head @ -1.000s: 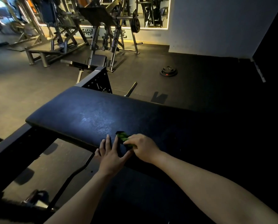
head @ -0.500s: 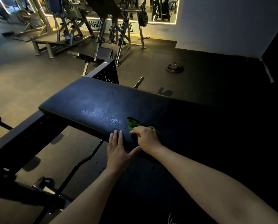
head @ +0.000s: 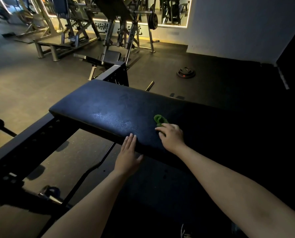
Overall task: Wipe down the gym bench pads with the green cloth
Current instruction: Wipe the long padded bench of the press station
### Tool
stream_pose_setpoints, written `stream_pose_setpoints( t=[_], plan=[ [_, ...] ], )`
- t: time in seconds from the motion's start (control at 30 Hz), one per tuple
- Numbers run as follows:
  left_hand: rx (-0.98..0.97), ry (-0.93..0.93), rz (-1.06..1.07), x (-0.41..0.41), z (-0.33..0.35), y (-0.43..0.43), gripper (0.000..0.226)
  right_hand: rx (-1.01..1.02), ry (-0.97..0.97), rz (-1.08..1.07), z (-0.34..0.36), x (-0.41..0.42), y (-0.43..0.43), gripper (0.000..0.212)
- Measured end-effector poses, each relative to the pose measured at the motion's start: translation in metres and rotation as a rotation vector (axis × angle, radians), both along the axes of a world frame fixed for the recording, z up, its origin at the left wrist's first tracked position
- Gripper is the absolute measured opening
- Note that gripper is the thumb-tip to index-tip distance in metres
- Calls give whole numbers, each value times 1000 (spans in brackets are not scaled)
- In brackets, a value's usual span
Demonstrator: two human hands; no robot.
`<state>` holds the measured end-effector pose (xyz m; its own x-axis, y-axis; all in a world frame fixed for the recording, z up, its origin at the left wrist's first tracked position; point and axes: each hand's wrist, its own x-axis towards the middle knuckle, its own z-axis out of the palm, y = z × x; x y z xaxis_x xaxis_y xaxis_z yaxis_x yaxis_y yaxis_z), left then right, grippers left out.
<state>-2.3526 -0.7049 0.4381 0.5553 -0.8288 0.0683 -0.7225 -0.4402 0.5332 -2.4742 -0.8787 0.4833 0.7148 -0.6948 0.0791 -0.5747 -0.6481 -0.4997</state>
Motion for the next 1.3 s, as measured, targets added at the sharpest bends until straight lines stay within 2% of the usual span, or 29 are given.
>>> stream_pose_setpoints(
  t=[0.1,0.2,0.3,0.4,0.47,0.57,0.63,0.7,0.77,0.83,0.9,0.97,1.03,1.13,1.2,1.3],
  plan=[
    [-16,70,-45,8,1,1,84,-31,-138,71,-2,15,26,34],
    [-68,153,-67,11,6,4,79,-45,-144,129,-1,25,45,32],
    [-179,250,-4,8,13,9,73,-38,-170,190,-3,26,62,29],
    [-272,257,6,-6,10,15,68,64,-177,255,0,22,68,30],
    [-307,404,7,-20,6,20,69,157,-182,271,6,21,69,28],
    [-518,620,30,-38,15,21,65,337,-226,270,14,25,79,26],
    [-607,693,34,-42,27,20,60,416,-238,276,14,27,88,25],
    [-602,742,48,-37,29,21,53,451,-226,298,11,25,94,24],
    [-528,753,163,-26,32,21,45,392,-189,395,11,24,94,28],
    [-487,583,287,-12,36,18,39,180,-170,488,9,23,87,31],
    [-528,465,381,3,42,13,39,-94,-208,415,5,24,71,31],
    [-548,413,456,19,44,14,38,-238,-176,229,0,14,51,33],
    [-524,408,493,31,42,14,39,-287,-87,133,-9,-3,36,30],
    [-465,456,419,30,35,-6,44,-312,-48,127,-23,-12,34,26],
    [-362,458,358,12,33,-23,55,-319,-43,98,-22,-7,39,27],
    [-274,481,373,-3,29,-35,74,-318,-62,64,-23,-5,36,27]
  ],
)
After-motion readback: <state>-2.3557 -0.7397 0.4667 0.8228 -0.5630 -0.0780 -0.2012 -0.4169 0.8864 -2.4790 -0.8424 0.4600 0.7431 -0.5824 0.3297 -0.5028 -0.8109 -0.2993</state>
